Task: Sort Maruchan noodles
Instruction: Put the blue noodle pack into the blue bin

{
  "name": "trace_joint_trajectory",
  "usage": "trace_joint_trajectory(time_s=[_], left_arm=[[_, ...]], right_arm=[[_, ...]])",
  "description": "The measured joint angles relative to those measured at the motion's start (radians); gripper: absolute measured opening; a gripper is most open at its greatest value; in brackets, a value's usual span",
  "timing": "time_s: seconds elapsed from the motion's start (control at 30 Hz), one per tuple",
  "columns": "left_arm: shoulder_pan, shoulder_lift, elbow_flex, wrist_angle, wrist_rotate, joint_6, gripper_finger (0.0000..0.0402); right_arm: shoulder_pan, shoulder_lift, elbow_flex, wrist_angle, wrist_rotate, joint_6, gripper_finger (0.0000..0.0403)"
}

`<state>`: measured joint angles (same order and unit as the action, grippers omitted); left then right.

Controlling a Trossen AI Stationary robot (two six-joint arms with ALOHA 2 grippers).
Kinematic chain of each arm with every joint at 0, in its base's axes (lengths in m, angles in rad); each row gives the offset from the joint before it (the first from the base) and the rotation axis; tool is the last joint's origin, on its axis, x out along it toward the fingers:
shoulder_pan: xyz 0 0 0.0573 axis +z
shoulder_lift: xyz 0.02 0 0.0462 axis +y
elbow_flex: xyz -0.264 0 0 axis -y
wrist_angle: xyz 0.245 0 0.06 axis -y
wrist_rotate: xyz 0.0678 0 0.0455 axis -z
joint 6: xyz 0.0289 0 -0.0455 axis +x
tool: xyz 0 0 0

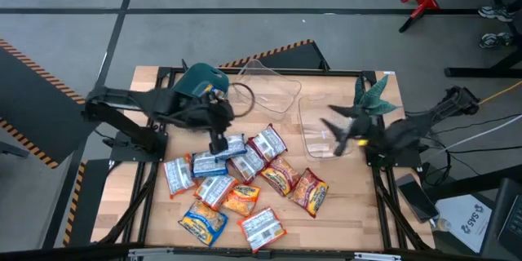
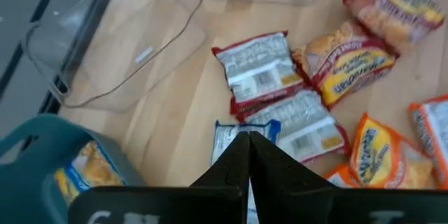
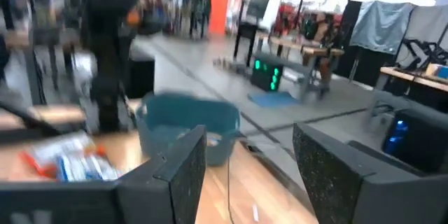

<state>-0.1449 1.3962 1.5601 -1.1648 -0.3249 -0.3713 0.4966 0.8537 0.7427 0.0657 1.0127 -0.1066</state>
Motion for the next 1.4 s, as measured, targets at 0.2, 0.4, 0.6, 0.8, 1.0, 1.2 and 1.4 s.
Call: trace_joint_trajectory(time_s=[0.2, 0.4, 0.6, 0.8, 1.0, 1.2, 1.4], left_arm=[[0.008, -0.174, -0.254, 0.123, 0.036, -0.071, 0.0000], [0.004, -0.273, -0.533, 0.350, 0.115, -0.099, 0.0001], [0.023, -0.276, -0.756, 0.496, 0.111, -0.127, 0.0035], [0.058, -0.276, -0.904, 0.656, 0.078, -0.220, 0.0061], [0.082, -0.278, -0.985, 0.830, 0.126, -0.222, 0.0057], [0.115, -0.276, -1.038, 0.826, 0.113, -0.274, 0.0056], [0.132, -0.276, -1.045, 0.850, 0.156, -0.289, 0.0056]], right_arm=[[-0.200, 0.291, 0.186, -0.146, -0.297, 0.077, 0.0205], [-0.363, 0.543, 0.325, -0.161, -0.691, 0.004, 0.0205], [-0.393, 0.771, 0.471, -0.170, -0.800, -0.161, 0.0213], [-0.393, 0.931, 0.567, -0.177, -0.849, -0.186, 0.0277], [-0.393, 1.030, 0.611, -0.167, -0.918, -0.186, 0.0332], [-0.392, 1.122, 0.615, -0.175, -0.913, -0.187, 0.0331], [-0.393, 1.178, 0.614, -0.164, -0.843, -0.187, 0.0322]])
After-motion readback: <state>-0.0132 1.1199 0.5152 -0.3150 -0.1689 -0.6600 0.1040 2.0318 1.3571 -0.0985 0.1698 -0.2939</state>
